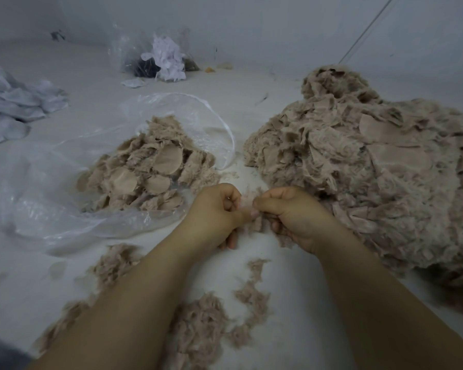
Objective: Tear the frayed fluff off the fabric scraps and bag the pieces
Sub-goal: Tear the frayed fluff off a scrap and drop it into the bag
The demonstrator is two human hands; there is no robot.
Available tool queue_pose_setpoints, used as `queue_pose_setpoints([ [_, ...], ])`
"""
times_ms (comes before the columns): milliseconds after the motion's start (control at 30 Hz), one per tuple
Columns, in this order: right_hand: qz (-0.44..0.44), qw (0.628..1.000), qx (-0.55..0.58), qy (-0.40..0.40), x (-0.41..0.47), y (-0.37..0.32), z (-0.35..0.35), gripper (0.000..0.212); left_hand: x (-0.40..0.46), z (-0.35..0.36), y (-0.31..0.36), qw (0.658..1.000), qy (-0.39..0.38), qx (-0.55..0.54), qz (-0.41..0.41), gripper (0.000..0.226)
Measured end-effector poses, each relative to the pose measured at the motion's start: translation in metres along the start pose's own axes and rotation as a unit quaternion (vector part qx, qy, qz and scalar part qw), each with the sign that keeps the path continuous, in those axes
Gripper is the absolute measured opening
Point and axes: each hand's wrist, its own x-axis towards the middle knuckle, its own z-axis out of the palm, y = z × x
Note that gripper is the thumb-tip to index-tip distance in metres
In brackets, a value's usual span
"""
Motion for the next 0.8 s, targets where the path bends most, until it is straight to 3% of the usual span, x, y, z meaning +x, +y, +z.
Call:
queue_pose_setpoints([
  [133,0.016,1.000,0.019,-0.004,0.001,0.000,-0.002,0.037,0.006,-0.004,-0.001,0.995,0.086,-0.055,-0.017,0.036],
  [200,0.014,1.000,0.012,0.002,0.000,0.000,-0.002,0.032,0.007,-0.005,-0.001,0.994,0.083,-0.073,-0.024,0.035],
  [300,0.003,1.000,-0.003,-0.011,-0.004,-0.003,0.000,0.018,0.005,-0.001,-0.002,0.999,0.046,-0.001,-0.003,0.048],
  [367,0.005,1.000,-0.004,-0.009,-0.004,-0.003,0.000,0.017,0.005,0.000,-0.004,0.998,0.056,0.007,-0.002,0.040],
  [567,0.022,0.999,0.035,0.006,-0.003,-0.002,-0.001,0.027,0.009,-0.007,-0.004,0.981,0.154,-0.120,-0.023,0.037],
  [667,0.020,0.998,0.060,0.004,-0.003,-0.003,-0.002,0.023,0.006,-0.012,-0.001,0.992,0.056,-0.097,-0.058,0.043],
  [733,0.020,0.998,0.057,0.002,-0.003,-0.003,-0.002,0.022,0.003,-0.017,-0.001,0.995,-0.054,0.010,-0.083,0.055],
  [800,0.019,0.998,0.057,0.001,-0.004,-0.003,-0.002,0.022,0.002,-0.016,0.002,0.992,-0.082,0.051,-0.079,0.044],
])
